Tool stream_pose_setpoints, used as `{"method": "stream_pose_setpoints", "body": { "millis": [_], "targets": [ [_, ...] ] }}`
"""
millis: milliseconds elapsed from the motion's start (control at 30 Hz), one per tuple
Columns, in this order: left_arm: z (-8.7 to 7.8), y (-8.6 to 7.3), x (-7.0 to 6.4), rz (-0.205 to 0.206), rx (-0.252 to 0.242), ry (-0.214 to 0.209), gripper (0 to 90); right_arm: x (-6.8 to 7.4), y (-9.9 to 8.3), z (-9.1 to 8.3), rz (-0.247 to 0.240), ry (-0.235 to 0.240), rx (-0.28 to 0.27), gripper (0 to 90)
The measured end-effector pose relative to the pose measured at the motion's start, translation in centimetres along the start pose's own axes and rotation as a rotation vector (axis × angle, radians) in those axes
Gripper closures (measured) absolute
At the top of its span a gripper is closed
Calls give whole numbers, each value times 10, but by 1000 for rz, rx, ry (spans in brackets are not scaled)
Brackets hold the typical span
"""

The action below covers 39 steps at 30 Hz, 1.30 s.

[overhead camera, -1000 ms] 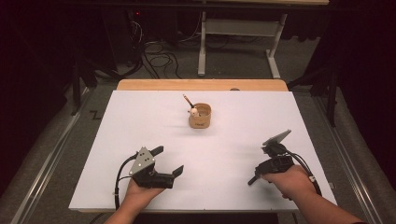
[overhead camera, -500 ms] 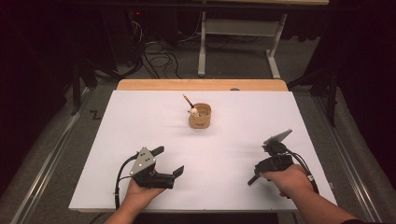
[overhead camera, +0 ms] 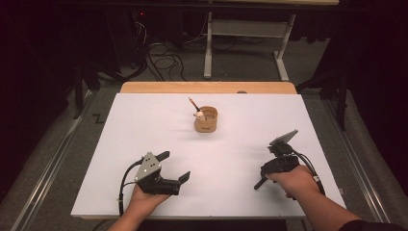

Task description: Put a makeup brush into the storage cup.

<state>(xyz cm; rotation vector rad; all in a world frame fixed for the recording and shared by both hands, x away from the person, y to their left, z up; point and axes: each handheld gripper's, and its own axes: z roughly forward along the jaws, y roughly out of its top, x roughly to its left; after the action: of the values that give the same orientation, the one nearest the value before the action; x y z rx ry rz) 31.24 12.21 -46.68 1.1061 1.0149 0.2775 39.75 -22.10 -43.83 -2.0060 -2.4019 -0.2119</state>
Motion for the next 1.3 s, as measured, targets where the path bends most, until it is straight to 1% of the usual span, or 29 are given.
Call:
{"method": "stream_pose_setpoints", "body": {
  "millis": [100, 200, 433, 500, 567, 633, 667, 767, 833, 867, 933, 1200, 1300],
  "targets": [
    [0, 0, 0, -2, 0, 0, 17, 1, 0, 0, 5, 2, 2, 430],
    [0, 0, 0, -2, 0, 0, 17, 0, 1, -1, -12, -12, -3, 470],
    [1, -1, -1, -3, 1, 1, 18, -1, 1, -5, -22, -22, -12, 541],
    [1, -1, -1, -1, 0, 0, 18, -2, 1, -5, -27, -23, -13, 534],
    [1, -1, -1, -1, 0, -1, 18, -2, 2, -4, -23, -16, -10, 505],
    [1, -1, -1, -2, 0, 0, 18, -2, 2, -3, -9, -3, -6, 474],
    [1, -1, 0, 0, 1, 0, 18, -2, 2, -1, -12, -2, -8, 464],
    [1, -1, 0, 0, 3, 0, 19, -1, 3, 1, -11, 0, -7, 458],
    [1, -1, 0, 0, 2, 1, 19, 0, 3, 2, -27, -10, -9, 485],
    [1, -1, 0, 0, 2, 1, 19, 2, 3, 2, -24, -22, -4, 510],
    [1, -1, 0, 1, 3, 1, 19, 2, 2, 4, -45, -32, -7, 531],
    [1, -2, -1, 3, 7, 0, 19, 3, -3, 3, -60, -59, -35, 596],
    [1, -2, -1, 3, 4, -1, 20, 3, -4, 4, -66, -57, -42, 620]
  ]
}}
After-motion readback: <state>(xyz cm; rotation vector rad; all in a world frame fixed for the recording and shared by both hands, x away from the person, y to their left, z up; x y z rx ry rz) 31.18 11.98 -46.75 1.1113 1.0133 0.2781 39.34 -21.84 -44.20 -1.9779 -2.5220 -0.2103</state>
